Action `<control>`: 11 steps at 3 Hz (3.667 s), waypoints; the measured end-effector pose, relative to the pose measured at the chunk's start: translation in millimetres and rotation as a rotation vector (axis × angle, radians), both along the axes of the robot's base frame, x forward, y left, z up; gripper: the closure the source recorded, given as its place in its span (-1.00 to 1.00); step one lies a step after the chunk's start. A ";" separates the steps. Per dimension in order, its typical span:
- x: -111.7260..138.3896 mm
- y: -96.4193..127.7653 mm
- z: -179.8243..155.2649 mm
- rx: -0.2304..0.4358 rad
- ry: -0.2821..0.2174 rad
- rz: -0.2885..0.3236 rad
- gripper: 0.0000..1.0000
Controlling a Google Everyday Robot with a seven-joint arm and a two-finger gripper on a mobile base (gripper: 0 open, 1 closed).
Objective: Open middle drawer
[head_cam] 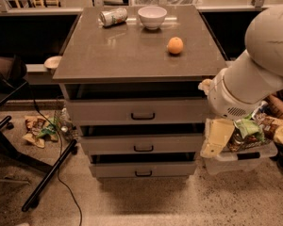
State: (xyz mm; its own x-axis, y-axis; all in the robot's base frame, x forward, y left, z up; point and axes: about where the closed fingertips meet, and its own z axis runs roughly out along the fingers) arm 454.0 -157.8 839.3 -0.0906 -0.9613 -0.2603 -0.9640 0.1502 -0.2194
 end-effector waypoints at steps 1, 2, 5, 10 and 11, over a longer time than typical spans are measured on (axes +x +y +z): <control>0.0 0.0 -0.2 0.000 0.000 0.000 -1.00; 4.1 6.4 -39.3 -0.071 0.013 0.043 -1.00; 29.8 24.7 -172.1 -0.174 0.030 0.160 -1.00; 122.4 18.3 -348.7 -0.067 0.025 0.140 -1.00; 122.6 18.4 -349.1 -0.067 0.025 0.140 -1.00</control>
Offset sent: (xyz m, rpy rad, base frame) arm 0.0157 0.0186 -0.1271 -0.2268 0.0483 0.1369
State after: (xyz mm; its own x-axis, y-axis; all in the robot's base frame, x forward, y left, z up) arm 576.6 -139.4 490.1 0.0401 -0.9802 -0.1941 -0.9798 -0.0005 -0.1999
